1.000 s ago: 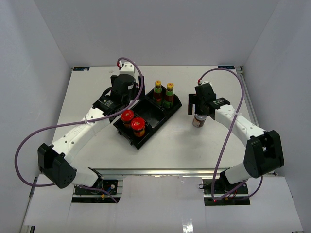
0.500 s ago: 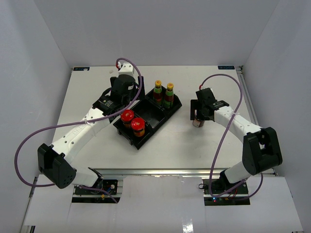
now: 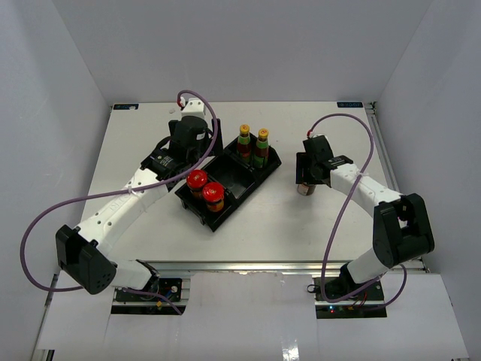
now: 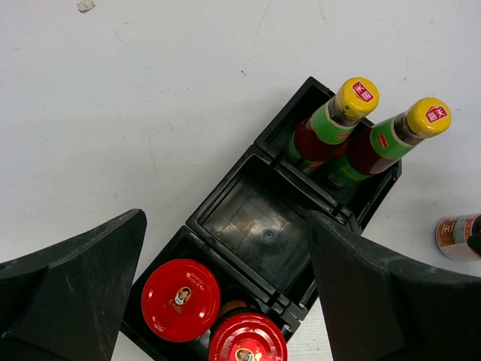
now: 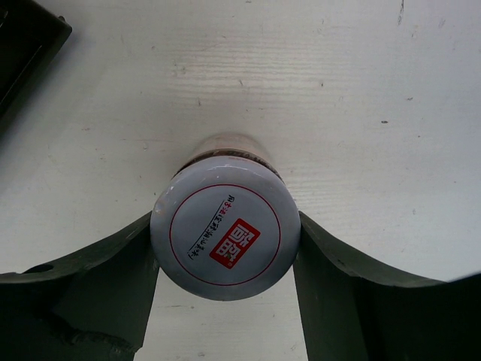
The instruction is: Organize the condiment bottles
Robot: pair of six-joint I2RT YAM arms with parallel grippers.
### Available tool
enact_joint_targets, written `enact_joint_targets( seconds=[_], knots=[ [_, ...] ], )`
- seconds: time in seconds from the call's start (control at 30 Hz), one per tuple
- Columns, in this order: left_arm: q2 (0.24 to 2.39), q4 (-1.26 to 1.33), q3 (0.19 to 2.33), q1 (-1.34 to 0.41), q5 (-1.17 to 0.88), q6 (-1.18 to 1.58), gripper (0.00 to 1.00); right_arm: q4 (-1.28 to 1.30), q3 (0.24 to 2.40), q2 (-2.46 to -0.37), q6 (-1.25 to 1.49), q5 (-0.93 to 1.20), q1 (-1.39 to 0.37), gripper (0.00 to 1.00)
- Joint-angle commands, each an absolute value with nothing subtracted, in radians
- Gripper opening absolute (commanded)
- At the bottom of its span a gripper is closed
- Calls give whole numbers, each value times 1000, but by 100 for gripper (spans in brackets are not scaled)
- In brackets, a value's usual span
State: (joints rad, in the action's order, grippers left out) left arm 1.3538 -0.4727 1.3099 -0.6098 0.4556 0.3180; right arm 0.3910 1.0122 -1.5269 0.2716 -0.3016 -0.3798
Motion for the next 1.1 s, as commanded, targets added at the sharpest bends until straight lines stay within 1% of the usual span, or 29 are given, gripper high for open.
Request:
enact_joint_targets(
  seconds=[0.0, 0.03, 0.2, 0.27, 0.4, 0.47, 0.57, 0.67, 0.8, 0.97, 1.07],
  knots=[
    [1293, -498, 1364, -604, 469, 333, 98, 405, 1047, -1503, 221, -339, -411, 14],
    [1290, -502, 1369, -605, 468, 335, 98, 428, 1071, -1495, 218, -364, -429, 8],
    [1296, -553, 1431, -603, 471, 344, 98, 550, 1224, -1459, 224, -429, -539, 8],
    [1302, -589, 1460, -599, 478, 344, 98, 571, 1284, -1449, 232, -421, -627, 8],
    [1287, -641, 1493, -595, 470, 341, 98, 575, 1410, -1472, 222, -377, -723, 8],
    [1267, -661, 1514, -595, 447, 345, 98, 540, 1454, -1488, 207, -320, -756, 8],
    [1232, -674, 1533, -595, 425, 353, 98, 467, 1484, -1519, 201, -257, -764, 8],
    [1188, -673, 1548, -594, 412, 353, 98, 438, 1553, -1572, 179, -240, -776, 8],
    [1160, -679, 1580, -595, 402, 348, 98, 416, 1642, -1695, 144, -194, -793, 8],
    [1170, -722, 1624, -595, 430, 343, 98, 399, 1712, -1793, 143, -184, -819, 8],
    [1162, -722, 1614, -594, 451, 339, 98, 396, 1733, -1847, 143, -187, -828, 8]
  ],
)
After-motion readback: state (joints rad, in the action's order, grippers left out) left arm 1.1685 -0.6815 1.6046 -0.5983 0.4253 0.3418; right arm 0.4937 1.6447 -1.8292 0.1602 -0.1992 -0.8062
